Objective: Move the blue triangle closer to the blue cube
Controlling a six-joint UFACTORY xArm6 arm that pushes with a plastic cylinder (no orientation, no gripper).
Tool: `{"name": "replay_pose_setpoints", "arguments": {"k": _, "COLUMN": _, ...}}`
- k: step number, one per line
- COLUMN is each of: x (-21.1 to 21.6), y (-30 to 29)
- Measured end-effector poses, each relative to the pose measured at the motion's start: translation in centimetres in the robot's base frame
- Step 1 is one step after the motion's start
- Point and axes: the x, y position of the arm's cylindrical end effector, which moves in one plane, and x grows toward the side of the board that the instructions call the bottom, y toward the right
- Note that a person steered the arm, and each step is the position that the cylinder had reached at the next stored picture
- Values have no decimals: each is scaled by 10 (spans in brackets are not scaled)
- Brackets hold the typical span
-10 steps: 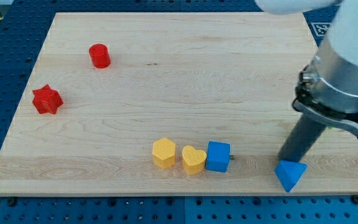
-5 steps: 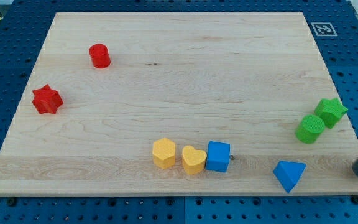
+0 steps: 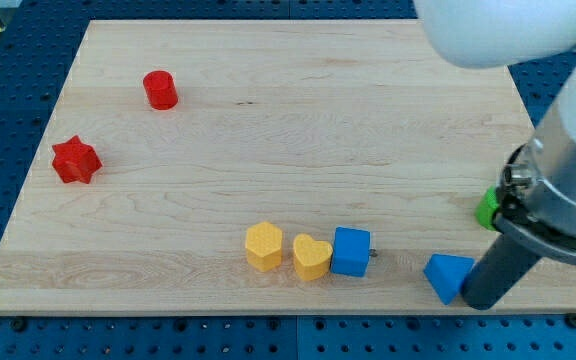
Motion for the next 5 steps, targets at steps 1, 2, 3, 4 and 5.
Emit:
{"name": "replay_pose_setpoints", "arguments": {"k": 1, "x": 0, "y": -24}}
{"name": "replay_pose_setpoints", "arguments": {"k": 2, "x": -2, "y": -40}}
{"name": "replay_pose_setpoints", "arguments": {"k": 3, "x": -9, "y": -43}}
{"name": "replay_pose_setpoints", "arguments": {"k": 4, "x": -9, "y": -21}}
{"name": "replay_pose_setpoints", "arguments": {"k": 5, "x": -8, "y": 18}}
